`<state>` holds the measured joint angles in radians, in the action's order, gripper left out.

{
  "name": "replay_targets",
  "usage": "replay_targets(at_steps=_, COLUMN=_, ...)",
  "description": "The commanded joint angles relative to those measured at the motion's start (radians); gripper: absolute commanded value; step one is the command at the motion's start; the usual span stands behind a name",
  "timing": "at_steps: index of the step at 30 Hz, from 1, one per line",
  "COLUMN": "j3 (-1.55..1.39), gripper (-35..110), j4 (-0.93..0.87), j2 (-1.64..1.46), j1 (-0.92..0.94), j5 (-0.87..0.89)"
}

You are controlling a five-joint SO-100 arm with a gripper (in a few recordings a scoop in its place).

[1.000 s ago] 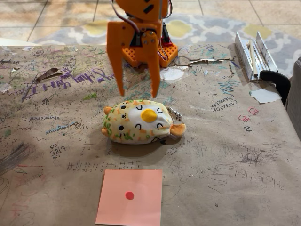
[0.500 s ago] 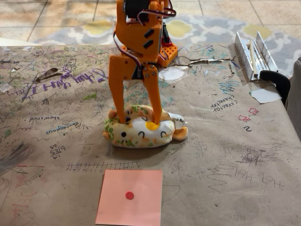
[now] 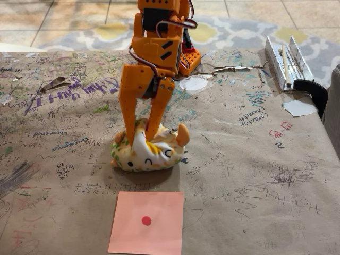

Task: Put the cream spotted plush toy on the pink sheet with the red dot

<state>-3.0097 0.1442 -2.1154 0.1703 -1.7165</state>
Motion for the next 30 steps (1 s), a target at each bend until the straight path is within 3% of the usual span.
replay_targets(at_steps=1, j3=0.124, gripper=0, j4=-0.19, j2=-0.224, j1=0.009, j5=0.39)
replay_targets(at_steps=5, j3=0.247, gripper=0, j4=-0.365, j2=-0.666, j1=0.057, j5=0.63)
replay_targets(at_steps=9, j3=0.273, gripper=0, j4=-0.17, j2=-1.106, j1=0.063, j5=0.586)
replay_targets(at_steps=13, j3=0.6, gripper=0, j4=-0.143, j2=-1.177, j1=0.052, j5=0.575)
replay_targets(at_steps=18, j3=0.996, gripper=0, j4=-0.397, j2=-1.173, j1=0.028, j5=0.548)
replay_targets(at_steps=22, j3=0.874, gripper=0, j4=-0.514, j2=-1.212, j1=0.026, j5=0.526)
replay_targets(at_steps=26, j3=0.614, gripper=7, j4=-0.649, j2=-1.043, j1=0.048, j5=0.422)
replay_targets(at_steps=30, j3=0.293, gripper=23, j4=-0.445, j2=-0.73, j1=0.054, j5=0.245)
